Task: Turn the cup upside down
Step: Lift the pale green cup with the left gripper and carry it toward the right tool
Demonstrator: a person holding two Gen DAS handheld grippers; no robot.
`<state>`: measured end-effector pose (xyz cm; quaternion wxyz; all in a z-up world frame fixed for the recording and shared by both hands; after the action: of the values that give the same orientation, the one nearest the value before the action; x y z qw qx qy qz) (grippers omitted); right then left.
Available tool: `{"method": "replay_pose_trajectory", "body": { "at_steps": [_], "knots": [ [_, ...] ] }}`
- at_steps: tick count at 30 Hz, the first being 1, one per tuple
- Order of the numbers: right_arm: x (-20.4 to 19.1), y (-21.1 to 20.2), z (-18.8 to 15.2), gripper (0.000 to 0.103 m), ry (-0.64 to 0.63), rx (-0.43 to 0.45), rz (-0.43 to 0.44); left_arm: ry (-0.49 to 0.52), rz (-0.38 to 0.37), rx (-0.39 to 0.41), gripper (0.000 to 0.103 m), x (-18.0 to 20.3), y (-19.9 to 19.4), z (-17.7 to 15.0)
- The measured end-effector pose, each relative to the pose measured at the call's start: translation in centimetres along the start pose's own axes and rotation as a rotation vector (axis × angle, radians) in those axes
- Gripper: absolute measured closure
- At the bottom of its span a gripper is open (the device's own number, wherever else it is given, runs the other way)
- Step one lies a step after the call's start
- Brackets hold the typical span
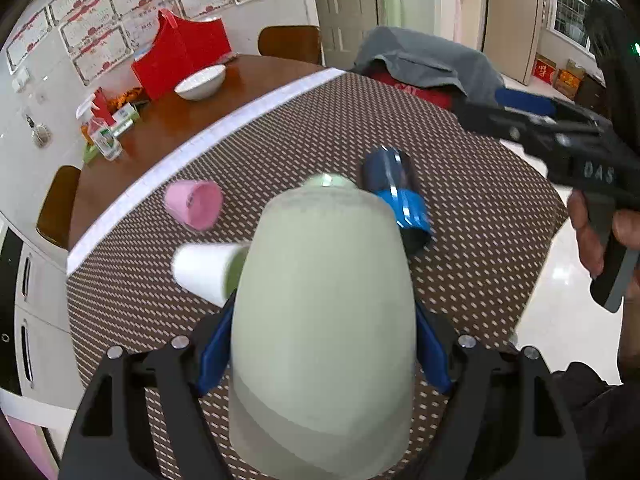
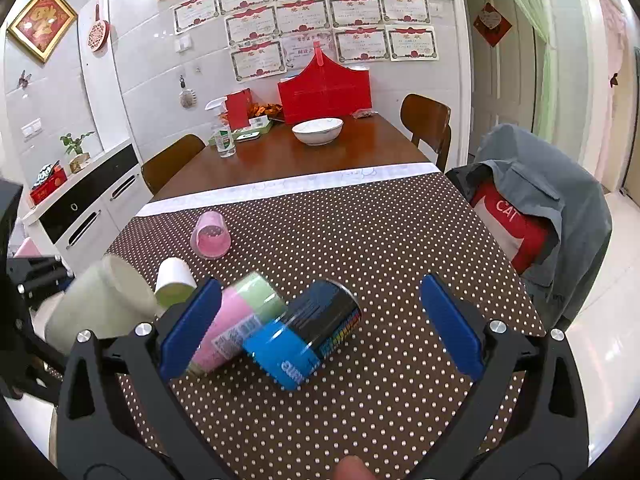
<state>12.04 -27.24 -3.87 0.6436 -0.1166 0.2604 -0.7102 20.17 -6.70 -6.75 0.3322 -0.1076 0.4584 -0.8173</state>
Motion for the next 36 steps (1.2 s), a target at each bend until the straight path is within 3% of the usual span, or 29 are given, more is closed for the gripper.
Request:
{"method": "replay_pose_trajectory", "body": {
  "at_steps": [9, 16, 22, 31, 36],
  "knots": [
    [1.1, -0.7, -2.5, 0.006, 0.013, -0.022, -0.003, -0.008, -0.054, -0.067, 0.027, 4.1, 3.5, -3.3],
    [1.4, -1.1, -4.1, 0.006, 0.014, -0.038, -0.006, -0.024, -0.045, -0.110, 0.027, 5.0, 6.2, -4.7],
    [1.9, -1.5, -4.5, 0.006, 0.025, -0.037, -0.013, 0.023, -0.006, -0.158, 0.027, 6.4, 7.4, -5.2],
    [2.1, -1.9, -4.7, 0.006, 0.028, -0.032, -0.020, 0.012, 0.012, -0.168, 0.026, 6.5, 7.6, -4.8],
    [2.1, -2.1, -4.8, 0.006, 0.029, -0.036, -0.022, 0.025, 0.051, -0.126, 0.011, 6.6, 6.8, -4.3]
  ]
}}
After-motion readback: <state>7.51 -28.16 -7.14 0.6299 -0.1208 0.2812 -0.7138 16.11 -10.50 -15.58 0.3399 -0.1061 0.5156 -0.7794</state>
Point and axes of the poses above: each gripper's, at about its wrist camera, not at the fingertips, and y roughly the way its jaws point, x to its right, z to its top, the point moved 1 cm from there along y, roughly the way its jaws point, and after that the axes turned 2 degrees about x, right-handed, at the moved point
